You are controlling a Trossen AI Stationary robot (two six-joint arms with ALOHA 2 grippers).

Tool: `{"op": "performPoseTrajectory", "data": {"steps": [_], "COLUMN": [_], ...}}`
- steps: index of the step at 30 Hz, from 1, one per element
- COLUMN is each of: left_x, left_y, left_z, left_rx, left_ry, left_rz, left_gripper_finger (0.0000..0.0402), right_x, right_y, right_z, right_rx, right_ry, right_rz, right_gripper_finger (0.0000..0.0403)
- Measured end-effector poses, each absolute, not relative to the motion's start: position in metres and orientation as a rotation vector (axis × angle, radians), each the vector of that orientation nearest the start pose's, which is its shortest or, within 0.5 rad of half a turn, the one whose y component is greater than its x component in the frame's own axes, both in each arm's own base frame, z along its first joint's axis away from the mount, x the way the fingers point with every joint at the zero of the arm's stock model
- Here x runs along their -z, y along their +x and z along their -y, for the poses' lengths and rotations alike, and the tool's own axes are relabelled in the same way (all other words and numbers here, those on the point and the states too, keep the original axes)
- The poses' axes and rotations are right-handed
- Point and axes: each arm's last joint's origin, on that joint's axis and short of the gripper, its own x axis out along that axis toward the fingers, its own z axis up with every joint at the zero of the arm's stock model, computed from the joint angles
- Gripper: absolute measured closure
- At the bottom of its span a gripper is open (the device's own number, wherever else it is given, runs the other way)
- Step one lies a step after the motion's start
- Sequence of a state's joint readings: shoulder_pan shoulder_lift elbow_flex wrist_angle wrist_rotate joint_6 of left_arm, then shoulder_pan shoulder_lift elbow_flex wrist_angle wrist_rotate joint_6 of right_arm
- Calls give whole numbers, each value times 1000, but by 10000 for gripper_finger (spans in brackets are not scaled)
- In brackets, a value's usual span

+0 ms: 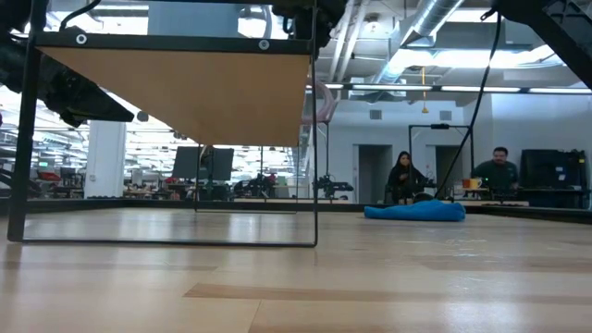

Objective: Stack small to large cups/mugs on shelf
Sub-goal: Put the light purple mug on the shelf

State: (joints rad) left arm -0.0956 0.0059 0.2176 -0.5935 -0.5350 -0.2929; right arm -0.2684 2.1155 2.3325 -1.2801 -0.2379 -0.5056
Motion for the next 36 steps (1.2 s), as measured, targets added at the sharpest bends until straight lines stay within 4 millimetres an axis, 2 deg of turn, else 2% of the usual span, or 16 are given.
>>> {"op": "performPoseTrajectory", "data": {"steps": [13, 26, 36], "left_x": [-180, -180, -179], "left_y": [70, 70, 69], "left_z": [-8, -8, -8], "left_rx": [-483, -485, -486], "left_ry": [-165, -171, -185], "left_rz": [-301, -304, -315], "left_gripper_finger": [401, 401, 401], "right_x": [-360, -361, -364], "right_y": [421, 429, 432], "right_z": [109, 90, 92], "right_rx": [-228, -282, -220], "right_ry": [-240, -315, -356], "right_rz": [-940, -896, -880], "right_gripper_finger": [301, 301, 301]}}
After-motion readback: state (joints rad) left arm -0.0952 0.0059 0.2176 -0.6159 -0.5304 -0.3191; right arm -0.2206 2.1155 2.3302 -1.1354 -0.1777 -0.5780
